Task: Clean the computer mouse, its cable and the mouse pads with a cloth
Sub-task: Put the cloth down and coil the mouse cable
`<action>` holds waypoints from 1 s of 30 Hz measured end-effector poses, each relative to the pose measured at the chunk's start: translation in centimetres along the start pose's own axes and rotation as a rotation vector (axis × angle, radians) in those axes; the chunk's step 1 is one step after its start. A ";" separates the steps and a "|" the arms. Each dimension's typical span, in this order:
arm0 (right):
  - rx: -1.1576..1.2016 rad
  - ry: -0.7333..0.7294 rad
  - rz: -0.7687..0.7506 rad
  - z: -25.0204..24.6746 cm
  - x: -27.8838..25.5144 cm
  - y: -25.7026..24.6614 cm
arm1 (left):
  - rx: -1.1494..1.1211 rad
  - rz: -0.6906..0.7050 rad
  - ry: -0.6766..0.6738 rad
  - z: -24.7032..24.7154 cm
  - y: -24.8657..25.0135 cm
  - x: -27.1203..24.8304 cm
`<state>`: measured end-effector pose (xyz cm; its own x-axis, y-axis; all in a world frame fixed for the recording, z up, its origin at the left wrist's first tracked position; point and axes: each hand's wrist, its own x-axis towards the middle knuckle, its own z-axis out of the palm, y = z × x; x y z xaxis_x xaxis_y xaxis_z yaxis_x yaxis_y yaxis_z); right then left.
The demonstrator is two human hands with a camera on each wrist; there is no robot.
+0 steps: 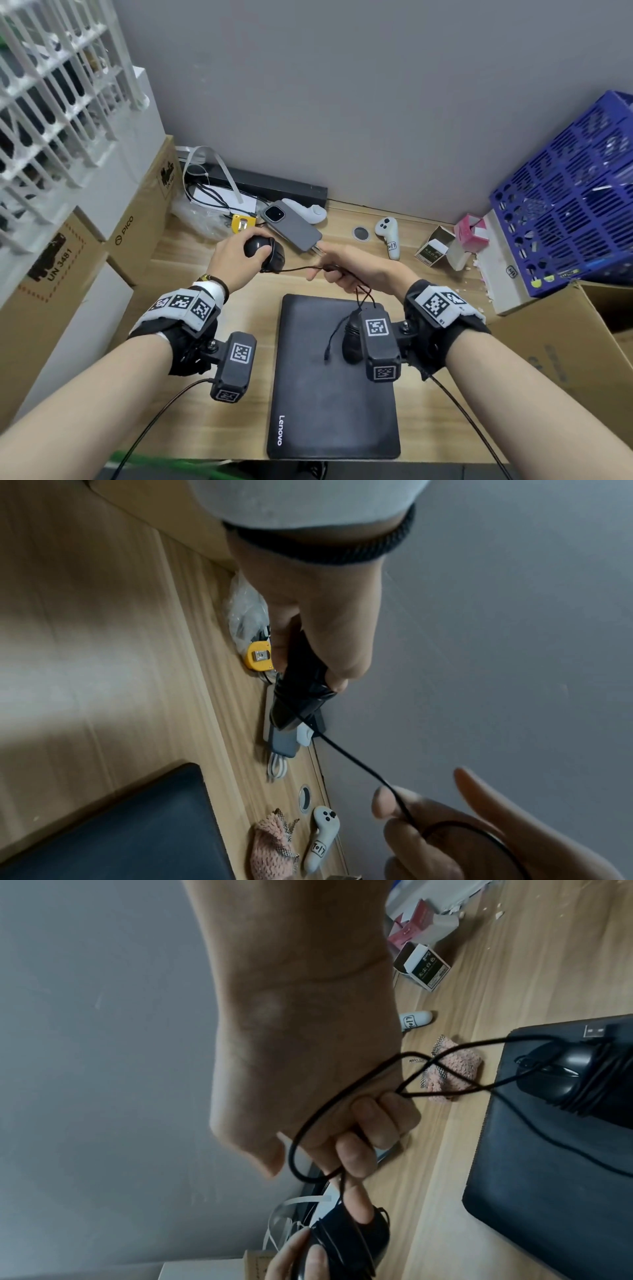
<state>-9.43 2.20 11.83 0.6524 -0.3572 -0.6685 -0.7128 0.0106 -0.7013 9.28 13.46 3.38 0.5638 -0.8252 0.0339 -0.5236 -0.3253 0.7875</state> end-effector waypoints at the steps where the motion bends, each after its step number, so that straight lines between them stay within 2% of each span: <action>1: -0.026 0.020 0.000 0.0 0.1 0.1 | 0.021 0.001 -0.023 -0.1 -0.1 -0.2; 4: -0.118 0.106 -0.065 -0.4 0.2 0.7 | 0.066 0.004 -0.062 -0.5 -0.5 -0.6; 8: -0.070 0.161 -0.091 -0.9 0.4 2.4 | 0.013 -0.075 -0.159 -1.2 -1.8 -1.1; 11: 0.008 0.171 -0.037 -0.4 0.9 3.3 | -0.229 -0.262 -0.240 -1.0 -4.0 -1.9; 15: 0.156 0.061 0.016 1.4 1.7 4.5 | -0.423 -0.571 -0.253 -0.2 -7.6 -4.2; 22: 0.259 -0.006 -0.006 6.2 5.3 5.8 | -0.252 -0.695 -0.241 1.0 -13.2 -7.8; 24: 0.307 -0.020 -0.027 7.3 6.0 5.5 | -0.074 -0.644 -0.217 0.9 -13.9 -8.3; 26: 0.383 -0.021 -0.024 8.2 6.9 5.3 | 0.144 -0.570 -0.100 0.3 -13.5 -8.2; 28: 0.448 -0.015 -0.010 9.0 7.5 5.0 | -0.004 -0.394 -0.033 0.0 -11.8 -7.5; 30: 0.445 -0.033 -0.007 9.6 7.9 4.7 | -0.149 -0.180 -0.126 0.0 -9.8 -6.8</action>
<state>-5.19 8.44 0.86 0.6695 -0.3291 -0.6659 -0.5326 0.4122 -0.7392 10.62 22.23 -4.52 0.5503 -0.8144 -0.1842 -0.3174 -0.4081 0.8560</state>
